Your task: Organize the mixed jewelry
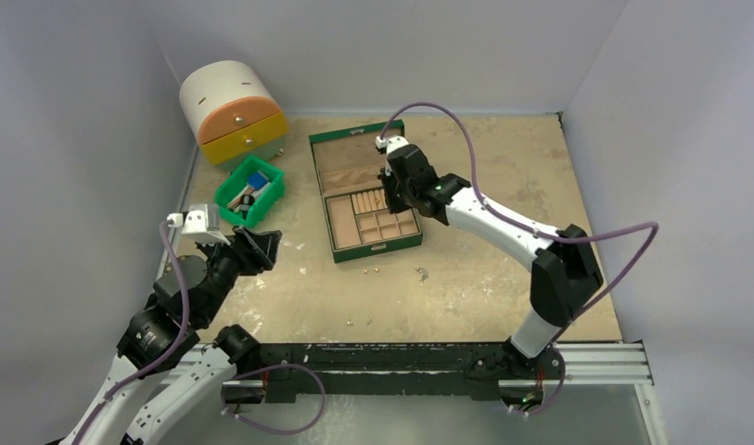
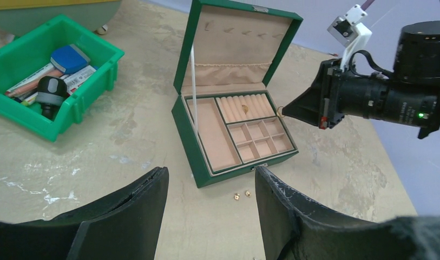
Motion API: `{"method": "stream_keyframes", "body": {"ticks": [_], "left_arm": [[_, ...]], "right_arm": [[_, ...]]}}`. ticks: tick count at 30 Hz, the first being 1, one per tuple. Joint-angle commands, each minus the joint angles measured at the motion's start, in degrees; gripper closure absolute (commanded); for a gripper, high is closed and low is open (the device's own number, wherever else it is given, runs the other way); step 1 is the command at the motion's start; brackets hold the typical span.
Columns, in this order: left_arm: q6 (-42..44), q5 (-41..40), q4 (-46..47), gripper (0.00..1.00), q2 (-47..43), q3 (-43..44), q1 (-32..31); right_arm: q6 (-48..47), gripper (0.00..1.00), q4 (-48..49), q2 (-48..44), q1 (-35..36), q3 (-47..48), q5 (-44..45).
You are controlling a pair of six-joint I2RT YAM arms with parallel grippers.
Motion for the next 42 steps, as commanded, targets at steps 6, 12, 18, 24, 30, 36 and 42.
{"method": "stream_keyframes", "body": {"ticks": [6, 12, 18, 24, 30, 36, 42], "left_arm": [[0.0, -4.4, 2.6, 0.39, -2.6, -1.0, -0.1], [-0.2, -5.1, 2.4, 0.38, -3.4, -1.3, -0.1], [-0.3, -5.4, 2.3, 0.38, -3.2, -1.3, -0.1], [-0.5, -5.7, 2.2, 0.38, -3.1, -1.4, -0.1], [-0.5, -5.8, 2.2, 0.38, -2.7, -1.3, -0.1], [-0.5, -5.8, 2.2, 0.38, -2.4, -1.3, -0.1], [-0.6, -5.8, 2.2, 0.38, -2.0, -1.3, -0.1]], "right_arm": [[0.5, 1.0, 4.6, 8.3, -1.6, 7.5, 0.9], [0.8, 1.0, 5.7, 12.1, -1.9, 9.1, 2.1], [0.8, 1.0, 6.8, 14.0, -2.0, 9.2, 3.1], [1.1, 1.0, 7.6, 14.9, -2.5, 9.0, 3.7], [1.4, 1.0, 8.1, 15.9, -3.0, 9.1, 3.3], [1.7, 1.0, 8.5, 17.3, -3.3, 9.0, 1.7], [2.4, 1.0, 9.2, 18.4, -3.4, 7.1, 1.6]]}}
